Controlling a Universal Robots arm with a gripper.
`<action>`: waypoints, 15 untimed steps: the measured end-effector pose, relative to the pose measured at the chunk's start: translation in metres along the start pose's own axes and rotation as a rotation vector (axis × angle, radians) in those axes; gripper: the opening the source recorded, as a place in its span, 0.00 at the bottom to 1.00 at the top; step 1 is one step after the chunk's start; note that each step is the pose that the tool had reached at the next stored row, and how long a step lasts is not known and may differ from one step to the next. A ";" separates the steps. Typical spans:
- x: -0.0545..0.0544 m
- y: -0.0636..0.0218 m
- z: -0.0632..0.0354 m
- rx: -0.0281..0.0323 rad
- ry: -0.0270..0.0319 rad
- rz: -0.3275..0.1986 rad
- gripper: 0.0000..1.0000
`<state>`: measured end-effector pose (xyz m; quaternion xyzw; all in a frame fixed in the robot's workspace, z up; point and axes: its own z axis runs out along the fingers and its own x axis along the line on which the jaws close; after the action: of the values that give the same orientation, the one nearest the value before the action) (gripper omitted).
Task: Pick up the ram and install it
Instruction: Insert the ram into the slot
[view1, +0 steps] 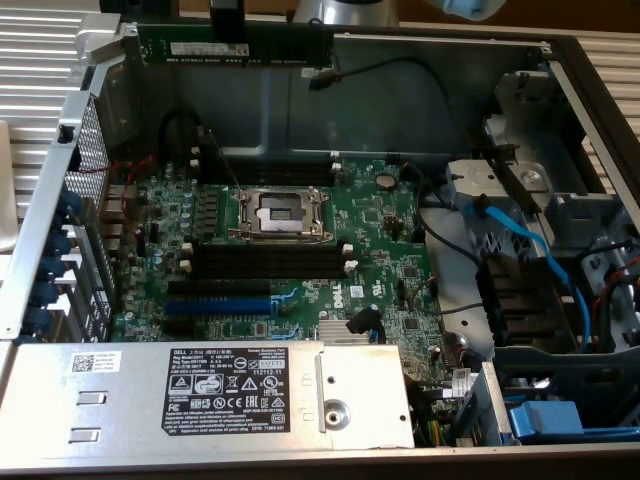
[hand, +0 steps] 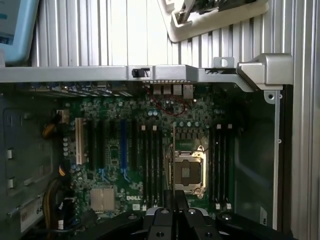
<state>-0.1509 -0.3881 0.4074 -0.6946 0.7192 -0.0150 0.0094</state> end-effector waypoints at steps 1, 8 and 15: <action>0.000 -0.0002 0.0015 0.0007 -0.0009 0.004 0.12; 0.002 -0.0003 0.0050 0.0157 -0.0627 0.023 0.12; 0.009 -0.0003 0.0093 0.0163 -0.0812 0.026 0.12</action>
<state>-0.1506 -0.3973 0.3981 -0.6853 0.7269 0.0075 0.0444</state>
